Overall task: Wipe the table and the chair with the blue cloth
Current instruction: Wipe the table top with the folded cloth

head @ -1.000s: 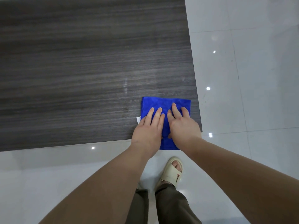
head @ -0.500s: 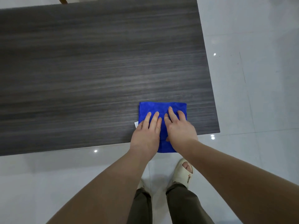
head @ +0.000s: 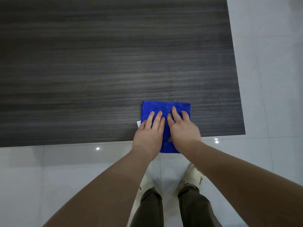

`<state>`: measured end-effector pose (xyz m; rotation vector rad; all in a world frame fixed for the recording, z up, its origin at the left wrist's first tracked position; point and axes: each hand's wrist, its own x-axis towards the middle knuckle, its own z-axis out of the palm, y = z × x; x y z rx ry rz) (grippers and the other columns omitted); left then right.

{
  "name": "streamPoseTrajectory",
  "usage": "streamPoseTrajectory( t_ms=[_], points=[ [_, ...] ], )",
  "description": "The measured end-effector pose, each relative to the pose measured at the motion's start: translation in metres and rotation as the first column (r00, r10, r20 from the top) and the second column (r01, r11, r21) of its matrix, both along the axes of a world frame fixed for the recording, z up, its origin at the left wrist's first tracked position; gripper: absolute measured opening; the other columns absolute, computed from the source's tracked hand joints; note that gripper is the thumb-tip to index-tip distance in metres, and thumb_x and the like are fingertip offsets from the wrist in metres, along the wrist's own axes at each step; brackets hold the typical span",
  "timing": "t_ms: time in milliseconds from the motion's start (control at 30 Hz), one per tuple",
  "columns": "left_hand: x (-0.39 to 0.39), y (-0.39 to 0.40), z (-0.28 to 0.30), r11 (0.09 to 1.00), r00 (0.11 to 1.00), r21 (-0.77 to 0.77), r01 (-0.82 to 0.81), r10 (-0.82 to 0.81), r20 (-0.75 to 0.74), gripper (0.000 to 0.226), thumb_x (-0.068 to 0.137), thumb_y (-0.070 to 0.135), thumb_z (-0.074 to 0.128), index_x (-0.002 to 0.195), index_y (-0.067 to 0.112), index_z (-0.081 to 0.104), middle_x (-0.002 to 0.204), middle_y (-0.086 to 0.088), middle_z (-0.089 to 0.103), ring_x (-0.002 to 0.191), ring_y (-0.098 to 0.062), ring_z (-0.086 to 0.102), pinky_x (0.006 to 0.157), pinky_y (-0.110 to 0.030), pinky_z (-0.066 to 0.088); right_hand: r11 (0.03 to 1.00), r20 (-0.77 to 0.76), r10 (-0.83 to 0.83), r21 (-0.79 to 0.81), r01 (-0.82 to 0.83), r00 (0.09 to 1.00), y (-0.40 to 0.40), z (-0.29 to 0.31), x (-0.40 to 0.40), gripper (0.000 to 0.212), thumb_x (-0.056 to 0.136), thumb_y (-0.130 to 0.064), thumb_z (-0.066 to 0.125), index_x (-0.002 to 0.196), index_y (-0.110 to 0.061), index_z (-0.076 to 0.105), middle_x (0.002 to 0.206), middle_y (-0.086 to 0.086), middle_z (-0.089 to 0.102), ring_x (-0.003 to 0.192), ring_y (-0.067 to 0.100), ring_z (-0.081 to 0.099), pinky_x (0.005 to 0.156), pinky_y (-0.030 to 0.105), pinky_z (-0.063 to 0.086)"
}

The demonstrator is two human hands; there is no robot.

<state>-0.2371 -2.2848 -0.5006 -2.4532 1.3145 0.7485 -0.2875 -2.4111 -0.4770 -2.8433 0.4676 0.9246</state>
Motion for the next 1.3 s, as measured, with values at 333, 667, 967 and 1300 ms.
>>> streamPoseTrajectory(
  t_ms=[333, 667, 967, 1300],
  points=[
    [0.015, 0.016, 0.009, 0.996, 0.994, -0.039, -0.083, 0.080, -0.076, 0.074, 0.103, 0.030, 0.044, 0.156, 0.012, -0.003, 0.164, -0.009, -0.007, 0.151, -0.032, -0.005, 0.121, -0.042, 0.020, 1.000, 0.003, -0.003, 0.019, 0.003, 1.000, 0.025, 0.005, 0.015, 0.074, 0.096, -0.028, 0.057, 0.155, -0.014, 0.014, 0.163, 0.007, -0.004, 0.146, 0.032, 0.012, 0.099, 0.033, 0.043],
    [0.016, 0.020, 0.013, 0.997, 0.995, 0.022, -0.079, 0.080, -0.066, 0.074, 0.103, 0.024, 0.040, 0.155, 0.011, -0.010, 0.163, -0.010, -0.015, 0.150, -0.033, -0.011, 0.121, -0.044, 0.018, 0.999, 0.008, 0.010, 0.037, -0.010, 1.000, 0.032, 0.005, 0.019, 0.075, 0.095, -0.028, 0.059, 0.155, -0.014, 0.015, 0.163, 0.007, -0.003, 0.146, 0.033, 0.011, 0.101, 0.033, 0.042],
    [0.038, 0.051, 0.012, 1.000, 0.998, 0.016, -0.017, 0.018, -0.061, 0.069, 0.104, 0.024, 0.039, 0.156, 0.008, -0.004, 0.163, -0.013, -0.007, 0.150, -0.037, -0.003, 0.117, -0.044, 0.026, 0.999, -0.005, -0.029, 0.013, 0.029, 1.000, 0.067, 0.002, 0.036, 0.075, 0.096, -0.024, 0.057, 0.155, -0.014, 0.011, 0.163, 0.007, -0.006, 0.147, 0.033, 0.008, 0.106, 0.033, 0.037],
    [0.072, 0.102, 0.017, 0.998, 0.997, 0.045, 0.046, -0.043, -0.059, 0.072, 0.103, 0.022, 0.043, 0.156, 0.007, -0.003, 0.163, -0.014, -0.009, 0.149, -0.039, -0.003, 0.114, -0.045, 0.029, 0.997, -0.018, -0.071, -0.002, 0.071, 0.997, 0.126, 0.003, 0.065, 0.077, 0.096, -0.024, 0.058, 0.156, -0.014, 0.010, 0.163, 0.006, -0.007, 0.147, 0.033, 0.007, 0.105, 0.034, 0.039]
  ],
)
